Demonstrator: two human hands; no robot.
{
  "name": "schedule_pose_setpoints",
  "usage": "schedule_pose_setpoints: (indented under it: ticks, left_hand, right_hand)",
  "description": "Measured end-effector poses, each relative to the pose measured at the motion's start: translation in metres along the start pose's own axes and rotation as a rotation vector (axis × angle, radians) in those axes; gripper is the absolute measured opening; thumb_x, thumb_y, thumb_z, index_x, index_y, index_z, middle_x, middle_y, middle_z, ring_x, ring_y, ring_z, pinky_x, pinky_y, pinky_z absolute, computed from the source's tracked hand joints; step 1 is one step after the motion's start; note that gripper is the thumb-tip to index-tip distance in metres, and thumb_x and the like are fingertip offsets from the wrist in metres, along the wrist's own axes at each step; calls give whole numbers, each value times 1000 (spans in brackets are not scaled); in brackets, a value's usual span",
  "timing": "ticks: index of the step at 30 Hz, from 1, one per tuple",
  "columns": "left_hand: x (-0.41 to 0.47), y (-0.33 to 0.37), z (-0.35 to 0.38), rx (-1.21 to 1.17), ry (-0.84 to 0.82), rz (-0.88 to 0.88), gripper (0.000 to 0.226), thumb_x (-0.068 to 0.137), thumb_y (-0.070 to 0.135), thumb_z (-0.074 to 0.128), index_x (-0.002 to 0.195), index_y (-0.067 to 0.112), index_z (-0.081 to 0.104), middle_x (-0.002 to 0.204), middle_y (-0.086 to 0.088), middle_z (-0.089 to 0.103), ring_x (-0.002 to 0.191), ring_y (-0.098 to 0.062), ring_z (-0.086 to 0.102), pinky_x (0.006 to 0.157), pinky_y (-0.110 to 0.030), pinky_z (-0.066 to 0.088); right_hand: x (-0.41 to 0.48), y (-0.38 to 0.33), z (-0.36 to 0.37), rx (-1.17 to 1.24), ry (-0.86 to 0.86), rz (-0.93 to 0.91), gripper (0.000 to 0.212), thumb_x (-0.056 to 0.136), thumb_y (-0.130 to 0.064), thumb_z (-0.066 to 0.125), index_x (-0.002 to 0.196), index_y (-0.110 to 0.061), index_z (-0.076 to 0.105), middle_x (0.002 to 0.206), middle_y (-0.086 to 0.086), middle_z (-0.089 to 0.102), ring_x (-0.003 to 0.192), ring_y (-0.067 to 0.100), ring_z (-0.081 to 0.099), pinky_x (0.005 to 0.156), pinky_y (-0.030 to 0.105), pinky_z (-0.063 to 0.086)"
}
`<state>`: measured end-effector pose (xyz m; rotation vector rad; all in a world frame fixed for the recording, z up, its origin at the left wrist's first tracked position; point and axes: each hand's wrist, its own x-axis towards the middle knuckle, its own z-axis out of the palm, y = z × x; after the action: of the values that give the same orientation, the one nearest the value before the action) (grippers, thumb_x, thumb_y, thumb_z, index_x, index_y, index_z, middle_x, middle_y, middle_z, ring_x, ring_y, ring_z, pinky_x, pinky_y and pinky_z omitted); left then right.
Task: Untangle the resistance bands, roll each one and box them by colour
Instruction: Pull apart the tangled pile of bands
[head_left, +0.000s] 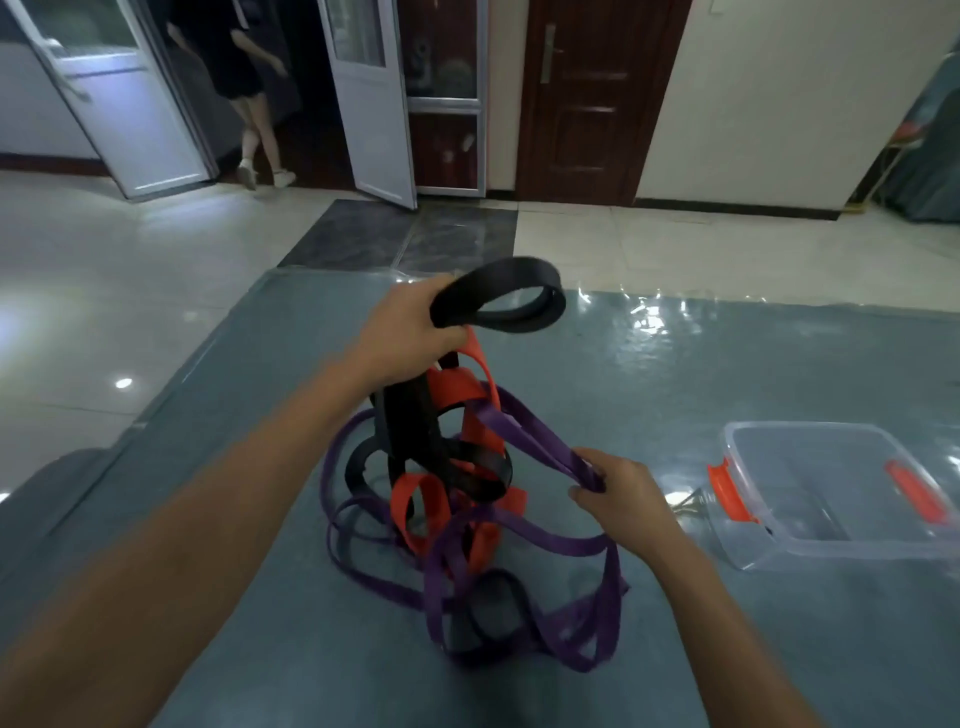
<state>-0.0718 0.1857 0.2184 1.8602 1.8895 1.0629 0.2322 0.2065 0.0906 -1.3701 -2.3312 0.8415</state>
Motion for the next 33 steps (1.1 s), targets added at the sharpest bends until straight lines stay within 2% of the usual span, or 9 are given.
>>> schedule_pose_setpoints:
  ticks: [5, 10, 13, 15, 18, 22, 26, 30, 33]
  left_hand:
    - [-41, -50, 7, -41, 5, -161, 25, 67, 25, 67, 92, 25, 66, 72, 11, 63, 61, 4, 59, 54, -12, 42]
    - [-96, -115, 6, -21, -19, -393, 31, 74, 21, 70, 103, 31, 68, 78, 10, 70, 70, -4, 66, 62, -21, 50]
    - [-126, -150, 10, 51, -65, -471, 42, 80, 4, 71, 120, 17, 67, 95, -5, 72, 87, -24, 68, 73, -34, 51]
    - [-143, -165, 15, 74, -113, -529, 46, 80, 2, 71, 123, 17, 64, 100, -5, 70, 93, -26, 67, 74, -29, 47]
    - [-161, -177, 23, 95, -212, -557, 51, 78, 3, 73, 125, 18, 60, 105, 0, 67, 103, -27, 67, 74, -25, 44]
    - [-165, -176, 24, 273, -401, -504, 92, 73, 19, 83, 152, 25, 36, 143, -2, 53, 134, -30, 48, 109, -42, 39]
    - [-159, -163, 21, 417, -645, -491, 126, 66, 34, 86, 161, 34, 2, 163, -4, 26, 150, -27, 23, 120, -54, 18]
    - [-147, -145, 29, 251, -693, -473, 108, 64, 37, 77, 158, 30, 24, 159, 1, 36, 146, -23, 33, 118, -40, 32]
    - [-146, -131, 54, 152, -567, -557, 71, 70, 62, 73, 131, 33, 51, 127, 11, 63, 119, -18, 61, 93, -33, 52]
  right_hand:
    - [-4, -2, 30, 33, -78, 48, 37, 81, -15, 76, 116, -23, 70, 89, 0, 73, 84, 23, 68, 79, 38, 54]
    - [-3, -7, 53, 87, -36, 31, 30, 79, -14, 79, 107, -22, 71, 69, -16, 62, 61, -2, 57, 57, 10, 42]
    - [3, -14, 65, 111, -72, 21, 29, 79, -14, 80, 105, -23, 70, 80, -10, 69, 69, 8, 62, 61, 13, 44]
    - [8, -21, 73, 125, -95, 7, 29, 78, -15, 81, 105, -21, 69, 85, -5, 71, 76, 16, 64, 67, 23, 45]
    - [14, -30, 86, 140, -94, -32, 34, 77, -23, 85, 107, -24, 70, 87, -9, 70, 79, 11, 64, 70, 22, 44]
    - [20, -35, 99, 175, -95, -83, 32, 78, -30, 84, 107, -30, 71, 84, -17, 69, 76, -3, 63, 69, 11, 44]
    - [24, -34, 102, 192, -64, -77, 31, 81, -29, 82, 109, -30, 72, 84, -16, 69, 77, -6, 62, 70, 11, 46]
    - [25, -36, 102, 191, -48, -77, 29, 82, -31, 81, 109, -35, 72, 87, -14, 71, 79, 3, 65, 73, 23, 52]
    - [25, -38, 103, 194, -46, -68, 26, 83, -32, 80, 107, -36, 71, 86, -16, 70, 78, -1, 64, 70, 17, 48]
